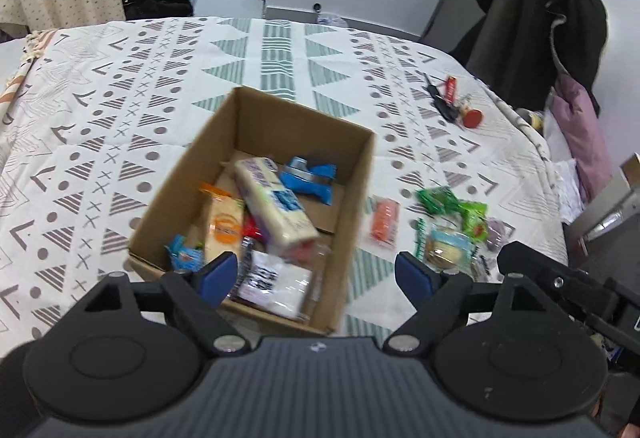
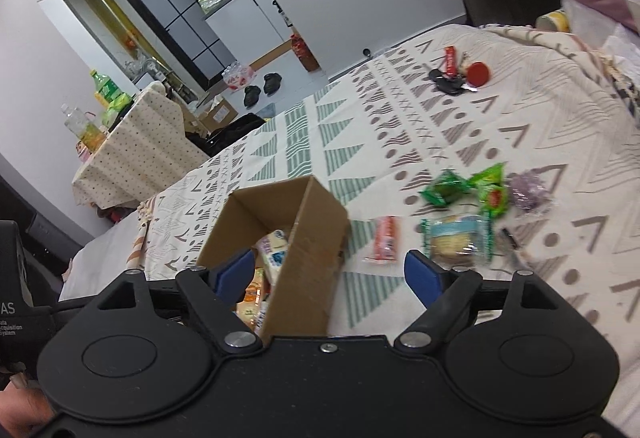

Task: Organize snacks
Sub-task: 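Carry the blue wrapper and bread pack over the box while opening both tools to drop them, then move both tools back over the remaining snacks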

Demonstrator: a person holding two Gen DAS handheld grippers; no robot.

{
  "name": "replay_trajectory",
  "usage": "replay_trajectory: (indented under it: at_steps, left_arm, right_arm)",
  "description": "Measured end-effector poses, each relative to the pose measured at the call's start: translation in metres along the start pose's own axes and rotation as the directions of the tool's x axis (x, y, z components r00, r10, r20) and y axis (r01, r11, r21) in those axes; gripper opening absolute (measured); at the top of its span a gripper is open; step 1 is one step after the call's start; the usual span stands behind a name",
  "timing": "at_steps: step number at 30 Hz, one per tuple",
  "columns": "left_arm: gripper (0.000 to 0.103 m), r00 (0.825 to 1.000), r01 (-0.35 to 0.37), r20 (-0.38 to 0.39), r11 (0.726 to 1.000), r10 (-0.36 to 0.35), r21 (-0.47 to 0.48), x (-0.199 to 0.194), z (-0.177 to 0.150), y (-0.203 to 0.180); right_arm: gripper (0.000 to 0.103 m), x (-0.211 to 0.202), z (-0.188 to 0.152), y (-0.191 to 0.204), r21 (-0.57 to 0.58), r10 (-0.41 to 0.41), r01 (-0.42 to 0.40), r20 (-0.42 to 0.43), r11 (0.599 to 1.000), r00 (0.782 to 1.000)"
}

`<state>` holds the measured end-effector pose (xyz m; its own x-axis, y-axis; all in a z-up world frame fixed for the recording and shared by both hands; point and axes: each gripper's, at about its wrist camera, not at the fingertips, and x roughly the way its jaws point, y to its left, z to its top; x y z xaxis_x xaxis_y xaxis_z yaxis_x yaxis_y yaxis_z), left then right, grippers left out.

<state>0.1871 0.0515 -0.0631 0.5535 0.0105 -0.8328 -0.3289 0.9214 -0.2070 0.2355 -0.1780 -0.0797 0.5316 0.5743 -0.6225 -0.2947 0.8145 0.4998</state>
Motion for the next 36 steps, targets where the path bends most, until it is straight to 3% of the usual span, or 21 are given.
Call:
replay_trajectory:
  at_steps: [16, 36]
  left_arm:
    - [0.09, 1.0, -0.017, 0.002, 0.999, 0.017, 0.037, -0.011, -0.026, -0.047]
    - [0.098, 0.999, 0.03, 0.006, 0.995, -0.031, 0.097, -0.015, -0.045, -0.094]
  right_arm:
    - [0.097, -0.048, -0.005, -0.046, -0.005, -0.007, 0.007, 0.038, 1.0, 0.999]
    - [0.1, -0.09, -0.004, -0.105, 0.03, -0.079, 0.077, 0.046, 0.997, 0.996]
